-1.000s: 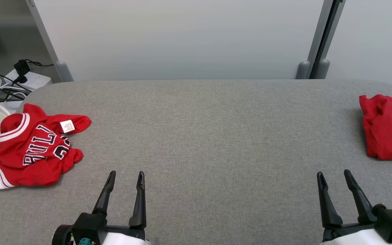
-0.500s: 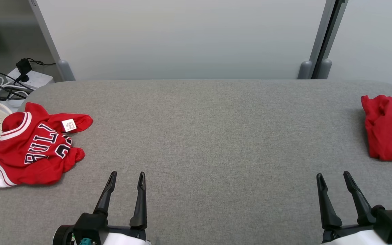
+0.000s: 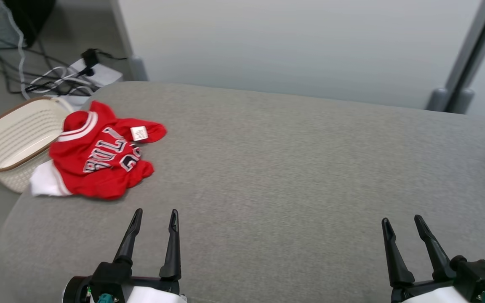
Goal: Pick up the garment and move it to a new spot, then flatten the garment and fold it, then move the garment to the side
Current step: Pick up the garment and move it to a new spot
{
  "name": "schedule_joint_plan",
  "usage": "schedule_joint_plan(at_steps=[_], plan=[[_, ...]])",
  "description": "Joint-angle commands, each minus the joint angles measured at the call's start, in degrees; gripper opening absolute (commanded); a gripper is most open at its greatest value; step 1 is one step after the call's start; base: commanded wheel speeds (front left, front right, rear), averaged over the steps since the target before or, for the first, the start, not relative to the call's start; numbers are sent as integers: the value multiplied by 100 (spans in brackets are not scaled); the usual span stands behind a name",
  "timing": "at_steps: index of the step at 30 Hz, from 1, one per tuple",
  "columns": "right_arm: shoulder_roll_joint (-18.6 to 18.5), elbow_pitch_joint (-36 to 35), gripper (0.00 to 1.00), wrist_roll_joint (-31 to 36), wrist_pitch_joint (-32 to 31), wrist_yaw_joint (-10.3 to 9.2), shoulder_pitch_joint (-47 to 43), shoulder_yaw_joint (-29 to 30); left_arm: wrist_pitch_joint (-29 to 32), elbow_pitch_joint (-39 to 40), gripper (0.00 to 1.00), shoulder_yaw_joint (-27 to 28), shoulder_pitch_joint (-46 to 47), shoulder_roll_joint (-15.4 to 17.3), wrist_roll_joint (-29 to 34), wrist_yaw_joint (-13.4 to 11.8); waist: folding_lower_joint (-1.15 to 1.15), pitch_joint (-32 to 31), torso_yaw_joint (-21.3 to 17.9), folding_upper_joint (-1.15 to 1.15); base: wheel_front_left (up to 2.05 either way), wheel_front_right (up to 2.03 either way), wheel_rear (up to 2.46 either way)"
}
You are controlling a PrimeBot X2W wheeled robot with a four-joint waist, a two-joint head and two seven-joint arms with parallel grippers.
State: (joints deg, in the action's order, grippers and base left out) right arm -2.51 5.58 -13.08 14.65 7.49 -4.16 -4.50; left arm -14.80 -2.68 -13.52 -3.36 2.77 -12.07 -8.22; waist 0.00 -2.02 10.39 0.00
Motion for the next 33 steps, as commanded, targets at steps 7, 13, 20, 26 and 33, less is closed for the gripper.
schedule_joint_plan(at_steps=[7,13,20,26,33], plan=[[-48,-130,100,-60,35,0,135,-256,-19,202,100,225,183,10,94,-130,0,49,917,0,0,0,0],[-64,-137,100,-75,35,0,123,-281,-19,218,100,231,183,10,86,-180,0,49,1375,0,0,0,0],[-90,-130,100,-74,35,0,99,-321,-19,235,100,211,157,10,66,-213,0,35,1695,0,0,0,0],[-129,-119,100,-95,35,0,83,-370,-19,231,100,207,125,10,50,-224,0,26,1768,0,0,0,0],[-156,-89,100,-152,35,0,74,-406,-19,179,100,257,141,10,40,-222,0,15,1699,0,0,0,0]])
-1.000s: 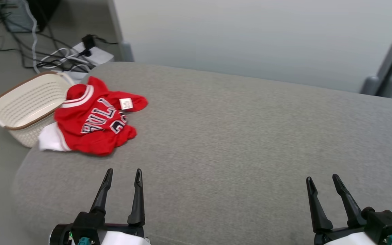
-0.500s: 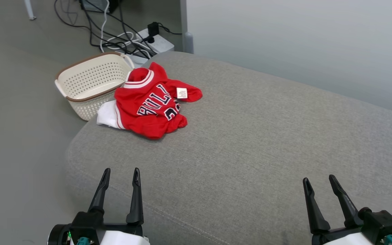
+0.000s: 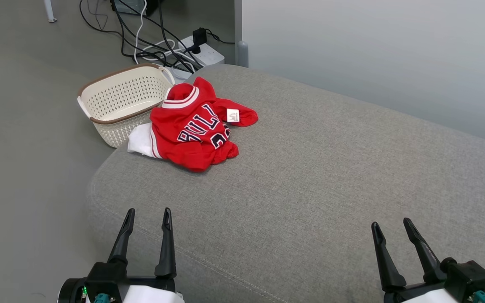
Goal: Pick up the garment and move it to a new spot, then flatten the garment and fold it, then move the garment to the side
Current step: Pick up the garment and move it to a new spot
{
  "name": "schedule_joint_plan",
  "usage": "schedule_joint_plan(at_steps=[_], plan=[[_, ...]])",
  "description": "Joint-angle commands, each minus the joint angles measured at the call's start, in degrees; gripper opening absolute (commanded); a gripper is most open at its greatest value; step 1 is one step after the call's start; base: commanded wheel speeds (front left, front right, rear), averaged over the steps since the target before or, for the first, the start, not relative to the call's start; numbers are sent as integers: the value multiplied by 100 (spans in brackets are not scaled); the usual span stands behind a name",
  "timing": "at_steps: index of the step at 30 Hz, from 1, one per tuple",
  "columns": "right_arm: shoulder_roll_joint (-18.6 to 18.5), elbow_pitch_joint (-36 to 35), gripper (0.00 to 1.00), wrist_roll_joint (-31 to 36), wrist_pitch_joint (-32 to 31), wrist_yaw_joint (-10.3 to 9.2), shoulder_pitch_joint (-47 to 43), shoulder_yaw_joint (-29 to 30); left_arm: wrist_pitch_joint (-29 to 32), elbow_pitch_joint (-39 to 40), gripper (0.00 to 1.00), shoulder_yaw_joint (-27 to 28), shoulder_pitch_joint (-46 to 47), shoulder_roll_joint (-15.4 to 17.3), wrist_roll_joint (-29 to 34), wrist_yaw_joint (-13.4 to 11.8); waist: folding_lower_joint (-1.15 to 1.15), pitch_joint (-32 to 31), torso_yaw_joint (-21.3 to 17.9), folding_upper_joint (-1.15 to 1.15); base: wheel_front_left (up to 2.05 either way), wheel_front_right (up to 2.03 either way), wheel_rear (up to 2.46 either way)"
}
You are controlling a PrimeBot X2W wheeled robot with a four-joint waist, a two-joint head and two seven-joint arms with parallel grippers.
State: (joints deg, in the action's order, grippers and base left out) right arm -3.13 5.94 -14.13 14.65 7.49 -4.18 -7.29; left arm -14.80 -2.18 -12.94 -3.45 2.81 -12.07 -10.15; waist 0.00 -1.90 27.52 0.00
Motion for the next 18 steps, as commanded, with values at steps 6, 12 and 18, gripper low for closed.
schedule_joint_plan(at_steps=[6,12,18], plan=[[-145,-109,100,-55,35,0,71,-157,-19,43,100,267,235,7,-2,-14,0,114,-95,0,0,0,0],[-489,-96,100,-162,35,0,515,-410,-19,65,100,373,635,7,-104,-146,0,645,-319,0,0,0,0],[-1005,-107,100,-216,35,0,1130,-597,-19,68,100,363,1213,7,-327,-338,0,1349,-494,0,0,0,0]])
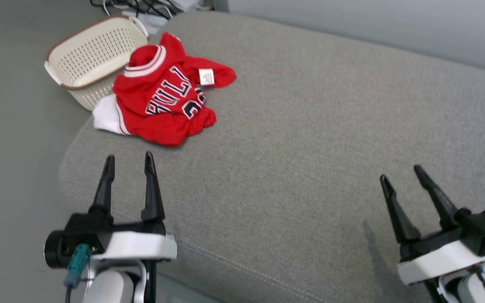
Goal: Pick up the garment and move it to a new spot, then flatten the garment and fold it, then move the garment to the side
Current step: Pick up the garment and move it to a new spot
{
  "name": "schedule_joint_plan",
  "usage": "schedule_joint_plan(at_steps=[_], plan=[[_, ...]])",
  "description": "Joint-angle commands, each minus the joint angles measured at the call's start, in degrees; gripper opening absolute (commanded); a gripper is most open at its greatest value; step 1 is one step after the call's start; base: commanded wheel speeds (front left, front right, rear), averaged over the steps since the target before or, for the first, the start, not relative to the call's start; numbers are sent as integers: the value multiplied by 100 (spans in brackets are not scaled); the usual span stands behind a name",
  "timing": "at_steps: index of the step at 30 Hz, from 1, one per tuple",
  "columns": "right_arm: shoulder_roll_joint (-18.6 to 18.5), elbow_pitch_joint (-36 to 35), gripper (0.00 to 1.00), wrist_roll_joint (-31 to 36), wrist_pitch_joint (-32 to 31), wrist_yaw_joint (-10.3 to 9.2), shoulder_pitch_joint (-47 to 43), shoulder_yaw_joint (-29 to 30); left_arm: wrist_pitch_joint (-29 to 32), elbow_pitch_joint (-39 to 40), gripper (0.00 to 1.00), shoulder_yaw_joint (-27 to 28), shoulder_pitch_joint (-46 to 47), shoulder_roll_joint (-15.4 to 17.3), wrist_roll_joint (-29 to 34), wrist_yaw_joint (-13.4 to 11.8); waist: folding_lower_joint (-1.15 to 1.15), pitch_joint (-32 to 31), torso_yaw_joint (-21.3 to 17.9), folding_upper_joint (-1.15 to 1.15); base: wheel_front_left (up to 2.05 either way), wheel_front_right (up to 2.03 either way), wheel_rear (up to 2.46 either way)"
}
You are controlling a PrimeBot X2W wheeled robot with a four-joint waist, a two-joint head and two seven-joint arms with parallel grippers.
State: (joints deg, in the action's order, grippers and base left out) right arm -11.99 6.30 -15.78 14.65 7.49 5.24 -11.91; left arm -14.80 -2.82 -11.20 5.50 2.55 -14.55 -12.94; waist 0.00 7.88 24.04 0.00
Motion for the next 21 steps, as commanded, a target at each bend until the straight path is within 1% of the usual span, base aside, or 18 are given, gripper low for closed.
schedule_joint_plan(at_steps=[1,5,11,13,14,15,18,21], plan=[[-200,-144,100,-66,35,0,282,-146,-19,114,100,193,434,32,-122,-90,0,490,-168,0,0,0,0],[-525,-121,100,-136,35,0,675,-195,-19,-68,100,211,915,32,-342,-224,0,940,-251,0,0,0,0],[-884,-104,100,-223,35,0,1233,-290,-19,-580,100,353,1772,32,-615,-291,0,1503,-351,0,0,0,0],[-974,-118,100,-237,35,0,1362,-327,-19,-826,100,406,2065,32,-683,-308,0,1663,-374,0,0,0,0],[-1057,-131,100,-243,35,0,1455,-373,-19,-1111,100,449,2343,32,-790,-323,0,1796,-391,0,0,0,0],[-1095,-139,100,-253,35,0,1483,-391,-19,-1220,100,486,2491,32,-883,-308,0,1849,-393,0,0,0,0],[-1203,-165,100,-307,35,0,1524,-444,-19,-1633,100,644,2857,32,-1135,-296,0,1957,-414,0,0,0,0],[-1302,-168,100,-362,35,0,1542,-484,-19,-2252,100,749,3151,32,-1208,-326,0,2010,-447,0,0,0,0]])
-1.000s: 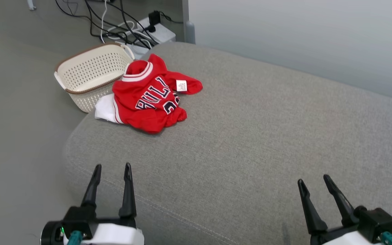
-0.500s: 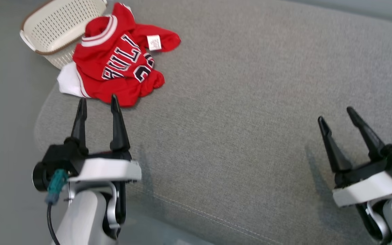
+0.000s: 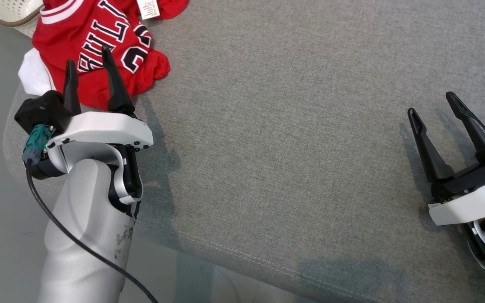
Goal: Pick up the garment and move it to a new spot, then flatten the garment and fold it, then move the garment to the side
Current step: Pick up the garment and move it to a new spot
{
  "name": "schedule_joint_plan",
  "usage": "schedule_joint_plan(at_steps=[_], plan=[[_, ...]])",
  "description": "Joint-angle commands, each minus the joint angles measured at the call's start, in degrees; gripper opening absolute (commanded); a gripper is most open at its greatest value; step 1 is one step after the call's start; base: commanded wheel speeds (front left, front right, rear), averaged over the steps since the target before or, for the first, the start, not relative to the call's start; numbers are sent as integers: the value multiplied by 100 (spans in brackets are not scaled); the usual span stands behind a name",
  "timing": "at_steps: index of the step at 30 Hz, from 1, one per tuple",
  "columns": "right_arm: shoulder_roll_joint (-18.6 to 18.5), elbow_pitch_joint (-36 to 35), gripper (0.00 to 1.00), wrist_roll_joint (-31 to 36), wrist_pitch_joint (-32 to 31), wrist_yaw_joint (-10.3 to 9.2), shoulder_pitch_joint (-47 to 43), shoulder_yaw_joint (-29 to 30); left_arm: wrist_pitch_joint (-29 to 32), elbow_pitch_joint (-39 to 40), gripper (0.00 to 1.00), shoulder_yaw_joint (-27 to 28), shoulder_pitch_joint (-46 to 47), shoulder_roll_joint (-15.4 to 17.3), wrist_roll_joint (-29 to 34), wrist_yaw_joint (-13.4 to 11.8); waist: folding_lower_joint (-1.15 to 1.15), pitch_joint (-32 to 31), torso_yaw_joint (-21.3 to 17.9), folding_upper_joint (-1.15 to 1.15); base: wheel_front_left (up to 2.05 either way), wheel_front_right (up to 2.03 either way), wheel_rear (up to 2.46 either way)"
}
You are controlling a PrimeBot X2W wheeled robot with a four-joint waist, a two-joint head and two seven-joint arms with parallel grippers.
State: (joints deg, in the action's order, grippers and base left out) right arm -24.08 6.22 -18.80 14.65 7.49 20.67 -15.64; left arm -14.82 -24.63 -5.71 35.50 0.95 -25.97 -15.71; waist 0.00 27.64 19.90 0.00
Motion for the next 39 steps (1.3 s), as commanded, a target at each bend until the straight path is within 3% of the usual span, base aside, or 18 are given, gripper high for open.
schedule_joint_plan(at_steps=[1,7,16,27,28,29,34,39], plan=[[-120,-161,100,-81,35,0,6,-124,-18,-293,100,226,255,193,-86,-56,0,46,-45,0,0,0,0],[-217,-177,100,-175,35,0,42,-188,-18,-1609,100,201,801,193,-221,-27,0,74,-92,0,0,0,0],[-323,-212,100,-311,35,0,175,-427,60,-3289,100,252,1675,228,-421,312,0,130,-221,0,0,0,0],[-452,-261,100,-430,35,0,299,-620,81,-4466,100,288,2216,375,-546,528,0,138,-497,0,0,0,0],[-454,-263,100,-435,35,0,300,-625,67,-4507,41,295,2223,381,-553,537,0,132,-522,0,0,0,0],[-451,-267,100,-435,35,0,303,-625,54,-4540,0,288,2227,396,-544,541,0,125,-546,0,0,0,0],[-428,-266,100,-435,35,0,290,-614,-8,-4467,0,320,2194,458,-515,621,0,72,-613,0,0,0,0],[-325,-247,100,-421,35,0,261,-575,-16,-3442,0,507,1853,512,-224,554,0,-54,-631,0,0,0,0]])
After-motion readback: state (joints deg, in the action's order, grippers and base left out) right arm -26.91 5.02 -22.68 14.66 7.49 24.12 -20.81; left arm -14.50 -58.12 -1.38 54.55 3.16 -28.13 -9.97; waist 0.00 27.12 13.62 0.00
